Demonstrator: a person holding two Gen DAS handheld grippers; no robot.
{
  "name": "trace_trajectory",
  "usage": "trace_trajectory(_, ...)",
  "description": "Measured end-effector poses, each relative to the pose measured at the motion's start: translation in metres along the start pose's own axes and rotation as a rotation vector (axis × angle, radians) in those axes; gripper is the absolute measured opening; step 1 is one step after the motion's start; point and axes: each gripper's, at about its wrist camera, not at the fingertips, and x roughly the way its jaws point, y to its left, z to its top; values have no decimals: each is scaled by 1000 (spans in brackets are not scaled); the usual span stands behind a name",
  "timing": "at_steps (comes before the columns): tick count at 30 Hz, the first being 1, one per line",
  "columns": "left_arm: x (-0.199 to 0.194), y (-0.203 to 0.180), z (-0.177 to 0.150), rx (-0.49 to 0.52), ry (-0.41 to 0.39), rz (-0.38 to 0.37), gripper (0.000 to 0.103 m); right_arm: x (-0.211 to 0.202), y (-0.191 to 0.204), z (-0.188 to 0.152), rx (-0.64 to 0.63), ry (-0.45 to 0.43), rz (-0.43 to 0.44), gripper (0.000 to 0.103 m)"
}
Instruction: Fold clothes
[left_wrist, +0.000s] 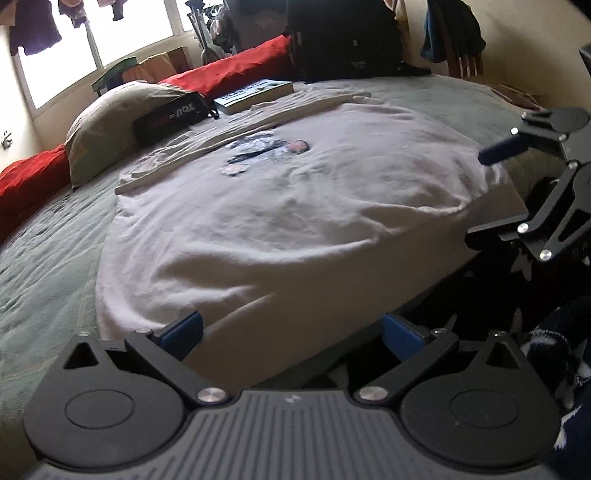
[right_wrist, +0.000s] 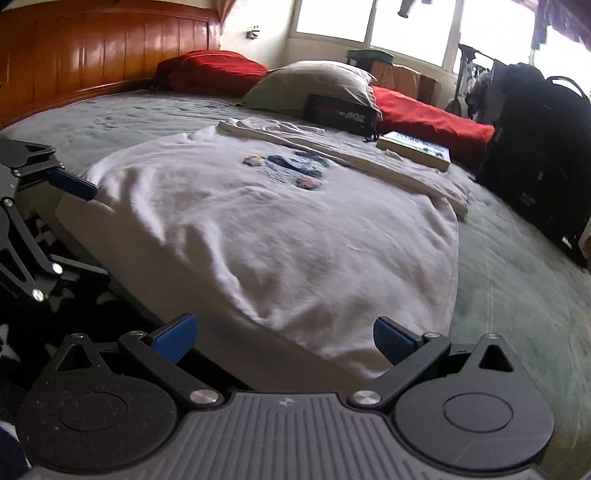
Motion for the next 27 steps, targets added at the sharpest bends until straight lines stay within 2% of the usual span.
trace_trajectory(6, -2, -7, 4, -11, 5, -13, 102, 1, 1, 5, 15, -11, 17, 103)
trace_trajectory(9, 2, -8, 2, -35, 34, -24, 102, 2, 1, 7, 26, -13, 29, 103)
trace_trajectory(13, 2, -6, -4, -46, 58, -34, 102, 11, -6, -1, 75, 36, 39, 103)
trace_trajectory(18, -6, -4, -3, -75, 82, -48, 102, 4, -10, -7, 104, 38, 56, 103)
trace_trajectory(21, -14, -6, 3, -59, 40, -56, 102, -3, -12, -2, 124, 15, 74, 103)
trace_trajectory(27, -20, 0, 23, -45, -25, -22, 102, -10, -17, 14, 145, -37, 74, 103)
